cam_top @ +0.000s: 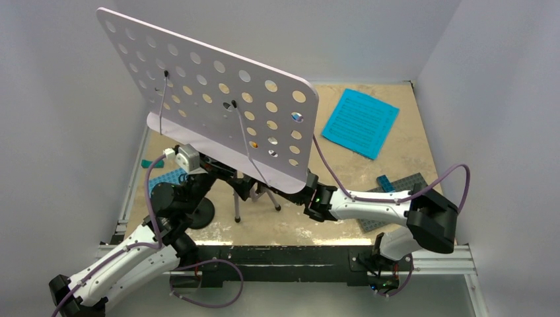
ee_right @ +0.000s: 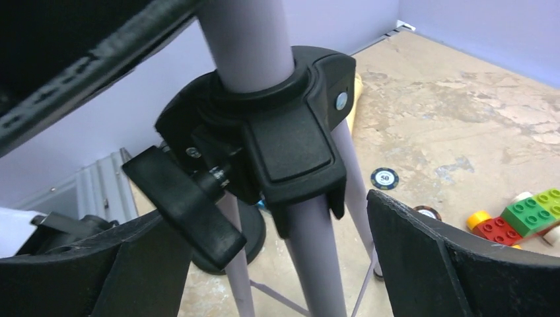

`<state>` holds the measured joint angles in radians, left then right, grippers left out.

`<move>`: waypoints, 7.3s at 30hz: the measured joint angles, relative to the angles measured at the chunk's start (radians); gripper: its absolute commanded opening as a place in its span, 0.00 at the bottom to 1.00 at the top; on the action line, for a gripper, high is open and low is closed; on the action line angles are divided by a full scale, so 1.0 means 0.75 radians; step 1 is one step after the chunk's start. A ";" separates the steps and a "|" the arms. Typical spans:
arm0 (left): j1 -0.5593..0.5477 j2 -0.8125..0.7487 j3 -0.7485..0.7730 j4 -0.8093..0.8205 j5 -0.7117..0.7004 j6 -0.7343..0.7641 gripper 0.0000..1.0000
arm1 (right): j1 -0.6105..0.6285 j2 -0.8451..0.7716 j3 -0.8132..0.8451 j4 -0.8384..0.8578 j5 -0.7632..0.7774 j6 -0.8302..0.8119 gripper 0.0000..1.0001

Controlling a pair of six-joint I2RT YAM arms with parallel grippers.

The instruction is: Pack up the instrument practice props

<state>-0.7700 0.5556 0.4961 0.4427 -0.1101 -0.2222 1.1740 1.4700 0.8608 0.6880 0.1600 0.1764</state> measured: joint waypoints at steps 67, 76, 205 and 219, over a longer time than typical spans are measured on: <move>0.002 -0.012 0.051 -0.148 0.019 -0.004 0.35 | 0.067 0.118 0.078 0.071 0.247 -0.271 0.00; -0.010 0.020 0.078 -0.243 0.031 -0.064 0.66 | 0.055 0.028 -0.089 0.239 0.266 -0.275 0.00; -0.072 0.788 -0.294 0.789 0.905 -0.522 0.00 | -0.293 -0.692 0.027 -0.794 -0.139 0.442 0.25; -0.094 0.773 -0.284 0.437 0.651 -0.576 0.00 | -0.519 -0.466 -0.002 -0.772 -0.366 0.639 0.00</move>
<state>-0.8402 1.1355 0.2829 0.7704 0.3782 -0.6540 0.7849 1.1202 0.8593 0.1093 -0.1146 0.6559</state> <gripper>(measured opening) 0.479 0.515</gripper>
